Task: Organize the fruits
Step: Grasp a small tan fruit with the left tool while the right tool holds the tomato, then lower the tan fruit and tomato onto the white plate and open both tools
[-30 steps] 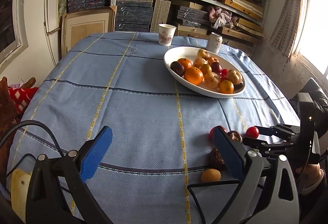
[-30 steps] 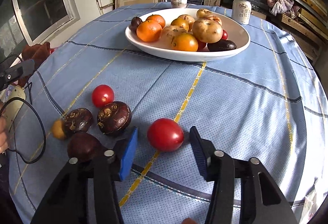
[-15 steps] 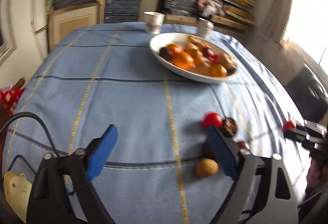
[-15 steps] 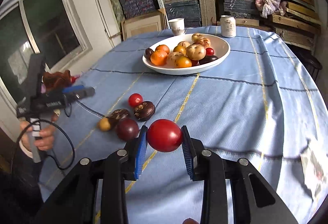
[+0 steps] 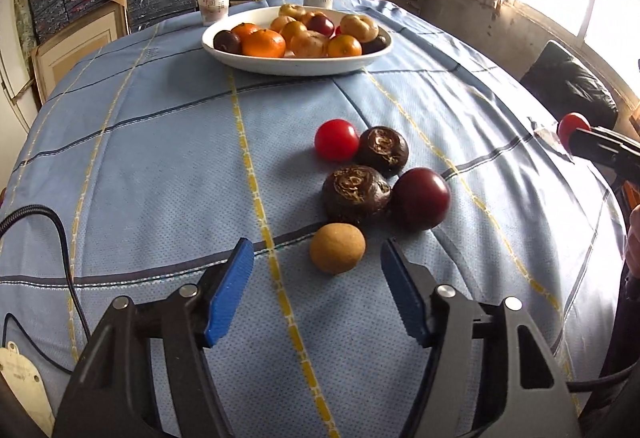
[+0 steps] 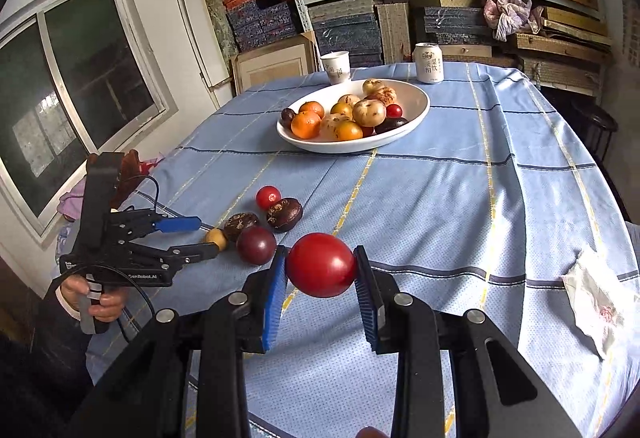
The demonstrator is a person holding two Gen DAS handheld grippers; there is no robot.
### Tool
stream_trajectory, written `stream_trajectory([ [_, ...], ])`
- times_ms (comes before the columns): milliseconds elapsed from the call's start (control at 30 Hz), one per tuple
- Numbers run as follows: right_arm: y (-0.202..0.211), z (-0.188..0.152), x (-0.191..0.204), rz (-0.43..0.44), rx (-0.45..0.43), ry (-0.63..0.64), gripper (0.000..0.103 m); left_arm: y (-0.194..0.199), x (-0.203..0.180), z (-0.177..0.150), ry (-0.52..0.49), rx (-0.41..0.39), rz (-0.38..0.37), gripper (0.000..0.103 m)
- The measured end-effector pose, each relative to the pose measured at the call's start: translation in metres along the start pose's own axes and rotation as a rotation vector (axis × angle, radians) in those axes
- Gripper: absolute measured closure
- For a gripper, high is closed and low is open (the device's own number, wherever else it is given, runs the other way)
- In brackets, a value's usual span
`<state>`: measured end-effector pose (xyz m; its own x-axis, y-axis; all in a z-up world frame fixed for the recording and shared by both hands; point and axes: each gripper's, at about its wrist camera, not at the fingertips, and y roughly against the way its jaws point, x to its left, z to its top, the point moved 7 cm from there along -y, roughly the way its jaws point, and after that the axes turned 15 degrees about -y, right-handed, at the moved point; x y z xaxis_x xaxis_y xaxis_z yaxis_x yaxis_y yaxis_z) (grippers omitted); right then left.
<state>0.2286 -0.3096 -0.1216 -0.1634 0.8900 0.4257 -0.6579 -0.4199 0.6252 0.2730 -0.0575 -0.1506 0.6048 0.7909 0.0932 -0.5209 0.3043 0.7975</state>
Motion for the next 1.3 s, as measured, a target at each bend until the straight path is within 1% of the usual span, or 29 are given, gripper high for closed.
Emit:
stream_trajectory([
  [100, 0.001, 0.000, 0.000, 0.004, -0.004, -0.004, 0.070, -0.005, -0.002, 0.001, -0.013, 0.014, -0.001, 0.039],
  [200, 0.002, -0.002, 0.001, 0.009, -0.004, -0.002, 0.070, -0.010, -0.002, 0.002, -0.013, 0.030, -0.012, 0.046],
  [500, 0.005, -0.001, 0.004, 0.011, -0.011, 0.003, 0.070, -0.015, -0.003, 0.004, -0.024, 0.042, -0.010, 0.052],
  [567, 0.006, 0.000, 0.005, 0.011, -0.013, 0.005, 0.070, -0.015, -0.003, 0.004, -0.027, 0.043, 0.000, 0.057],
  [600, 0.006, 0.000, 0.006, 0.012, -0.013, 0.006, 0.070, -0.015, -0.003, 0.004, -0.025, 0.042, 0.001, 0.063],
  [633, 0.006, 0.001, 0.006, 0.012, -0.013, 0.007, 0.070, -0.014, -0.003, 0.004, -0.020, 0.040, -0.008, 0.068],
  [700, 0.005, 0.002, 0.007, 0.008, -0.011, 0.009, 0.070, -0.013, -0.003, 0.004, -0.006, 0.039, -0.027, 0.074],
  [867, 0.003, 0.012, 0.012, 0.014, 0.006, 0.021, 0.070, -0.003, 0.000, 0.006, 0.001, 0.040, -0.014, 0.074],
  [967, -0.002, 0.021, 0.016, -0.009, 0.018, 0.057, 0.070, 0.015, 0.006, 0.018, -0.001, 0.008, -0.028, 0.074],
  [1033, -0.008, 0.031, 0.022, -0.009, 0.040, 0.086, 0.070, 0.029, 0.014, 0.033, -0.005, -0.013, -0.034, 0.074],
  [1100, -0.015, 0.044, 0.026, -0.010, 0.048, 0.102, 0.070, 0.038, 0.024, 0.052, -0.008, -0.030, -0.037, 0.075],
  [1167, -0.025, 0.063, 0.029, -0.008, 0.034, 0.111, 0.070, 0.042, 0.033, 0.075, -0.007, -0.049, -0.032, 0.075],
  [1233, -0.039, 0.085, 0.032, 0.029, 0.021, 0.085, 0.069, 0.038, 0.043, 0.097, -0.008, -0.059, 0.003, 0.075],
  [1300, -0.055, 0.105, 0.033, 0.076, 0.016, 0.042, 0.069, 0.024, 0.054, 0.123, -0.002, -0.066, 0.024, 0.075],
])
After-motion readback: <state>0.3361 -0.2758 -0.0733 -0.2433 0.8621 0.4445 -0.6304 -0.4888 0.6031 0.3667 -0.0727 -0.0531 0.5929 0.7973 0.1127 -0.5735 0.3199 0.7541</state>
